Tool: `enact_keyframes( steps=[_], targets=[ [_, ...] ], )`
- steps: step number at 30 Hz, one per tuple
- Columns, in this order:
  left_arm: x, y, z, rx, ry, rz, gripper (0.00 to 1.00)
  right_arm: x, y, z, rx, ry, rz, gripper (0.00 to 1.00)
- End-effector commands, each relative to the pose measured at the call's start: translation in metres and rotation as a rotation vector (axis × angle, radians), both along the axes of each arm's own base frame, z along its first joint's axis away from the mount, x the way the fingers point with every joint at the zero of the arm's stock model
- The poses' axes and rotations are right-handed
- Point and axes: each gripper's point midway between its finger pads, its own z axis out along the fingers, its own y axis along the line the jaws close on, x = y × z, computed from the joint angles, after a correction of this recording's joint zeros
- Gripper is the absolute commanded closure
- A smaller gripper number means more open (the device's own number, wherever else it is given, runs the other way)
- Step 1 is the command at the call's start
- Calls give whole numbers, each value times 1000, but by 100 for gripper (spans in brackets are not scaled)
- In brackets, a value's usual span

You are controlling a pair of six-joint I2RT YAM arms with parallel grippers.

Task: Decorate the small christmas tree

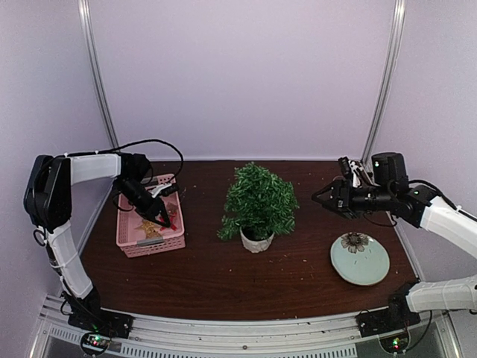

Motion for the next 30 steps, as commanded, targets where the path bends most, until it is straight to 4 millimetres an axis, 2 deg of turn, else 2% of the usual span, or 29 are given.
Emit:
enact_keyframes(
  steps=[1, 4, 8, 9, 10, 12, 19, 24, 27, 30],
  targets=[
    [-1, -2, 16, -32, -31, 12, 100, 9, -2, 16, -45, -56, 2, 35],
    [-1, -5, 36, -59, -61, 38, 100, 14, -6, 32, -90, -100, -3, 36],
    [6, -3, 76, -73, -151, 110, 100, 15, -13, 59, -140, -168, -10, 36],
    [10, -2, 95, -78, -202, 140, 100, 16, -13, 68, -141, -188, -11, 36],
    [14, 1, 105, -69, -223, 179, 100, 15, -13, 76, -140, -207, -8, 36],
    [24, 4, 143, -87, -307, 266, 100, 16, -13, 92, -135, -234, -3, 35],
    [41, -1, 264, -285, -459, 523, 100, 20, -4, 148, -106, -325, 32, 34],
    [38, -13, 346, -429, -614, 645, 100, 23, 4, 194, -66, -408, 48, 34],
    [30, -19, 398, -507, -705, 702, 100, 23, 13, 213, -41, -446, 71, 34],
    [23, -19, 440, -568, -786, 739, 100, 24, 26, 226, -20, -473, 104, 34]
  ],
)
